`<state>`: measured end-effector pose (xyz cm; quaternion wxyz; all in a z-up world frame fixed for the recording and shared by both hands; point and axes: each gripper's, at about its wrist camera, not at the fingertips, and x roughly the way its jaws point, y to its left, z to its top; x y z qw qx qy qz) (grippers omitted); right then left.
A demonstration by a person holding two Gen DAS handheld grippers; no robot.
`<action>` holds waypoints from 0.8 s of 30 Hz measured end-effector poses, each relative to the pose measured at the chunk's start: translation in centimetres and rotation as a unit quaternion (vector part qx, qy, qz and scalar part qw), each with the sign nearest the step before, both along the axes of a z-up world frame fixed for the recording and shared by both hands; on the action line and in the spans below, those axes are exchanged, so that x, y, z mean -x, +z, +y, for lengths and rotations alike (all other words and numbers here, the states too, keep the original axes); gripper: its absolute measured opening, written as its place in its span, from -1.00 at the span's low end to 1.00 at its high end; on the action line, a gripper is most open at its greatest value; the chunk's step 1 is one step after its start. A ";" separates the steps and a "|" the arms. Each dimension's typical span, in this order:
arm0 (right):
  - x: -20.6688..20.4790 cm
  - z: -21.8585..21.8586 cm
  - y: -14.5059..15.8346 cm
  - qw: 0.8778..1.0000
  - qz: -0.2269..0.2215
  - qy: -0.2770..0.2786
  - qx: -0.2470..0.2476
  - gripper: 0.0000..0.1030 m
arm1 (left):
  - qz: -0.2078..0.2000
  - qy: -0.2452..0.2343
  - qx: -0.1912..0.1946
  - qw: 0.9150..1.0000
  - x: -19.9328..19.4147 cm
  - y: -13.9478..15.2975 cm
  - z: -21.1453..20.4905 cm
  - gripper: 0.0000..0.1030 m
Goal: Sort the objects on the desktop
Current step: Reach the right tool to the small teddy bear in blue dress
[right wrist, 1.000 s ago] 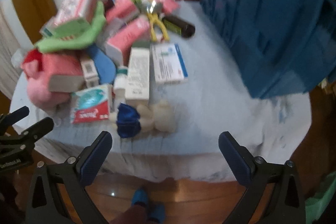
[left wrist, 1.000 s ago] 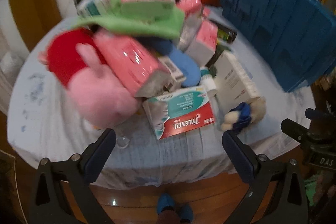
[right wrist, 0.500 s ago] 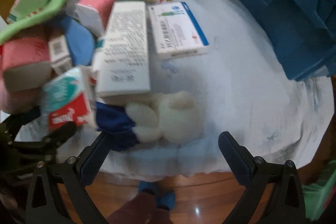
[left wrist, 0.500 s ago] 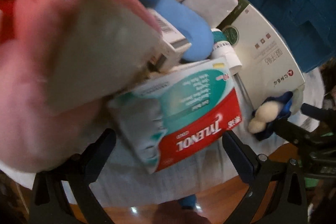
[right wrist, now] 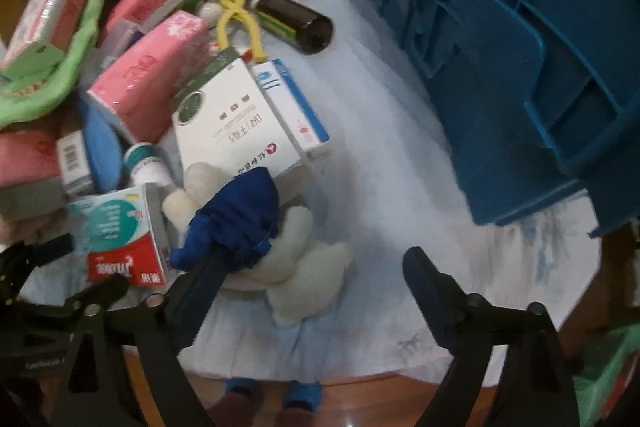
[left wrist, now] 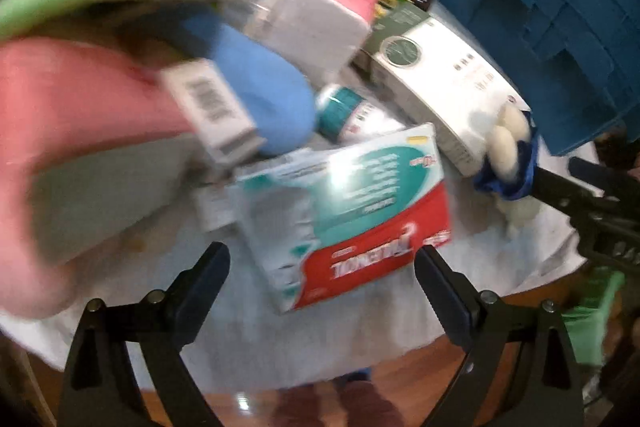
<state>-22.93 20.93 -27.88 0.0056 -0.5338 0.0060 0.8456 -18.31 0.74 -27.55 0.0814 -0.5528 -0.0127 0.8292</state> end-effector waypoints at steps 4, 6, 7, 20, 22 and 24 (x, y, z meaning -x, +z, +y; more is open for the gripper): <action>-0.8 1.0 1.1 0.999 0.009 0.026 0.021 0.99 | 0.018 0.034 0.007 0.999 -0.9 2.3 -0.4 0.85; -1.2 1.5 1.5 0.999 0.012 0.039 0.029 0.99 | 0.030 0.046 0.009 0.998 -1.3 3.3 -0.1 0.85; -1.2 1.7 1.6 0.998 0.010 0.048 0.028 0.99 | 0.034 0.047 0.010 0.998 -1.4 3.6 0.2 0.85; -2.6 -0.3 0.2 0.993 -0.019 0.109 0.034 0.64 | 0.052 -0.009 0.064 0.997 4.0 1.0 1.5 0.85; -3.0 -1.9 -0.7 0.992 -0.029 0.119 0.041 0.64 | 0.049 -0.010 0.046 0.998 3.9 0.9 0.7 0.85; -3.2 -3.8 -1.8 0.989 -0.036 0.131 0.049 0.62 | 0.045 -0.008 0.030 0.999 3.7 0.8 0.1 0.85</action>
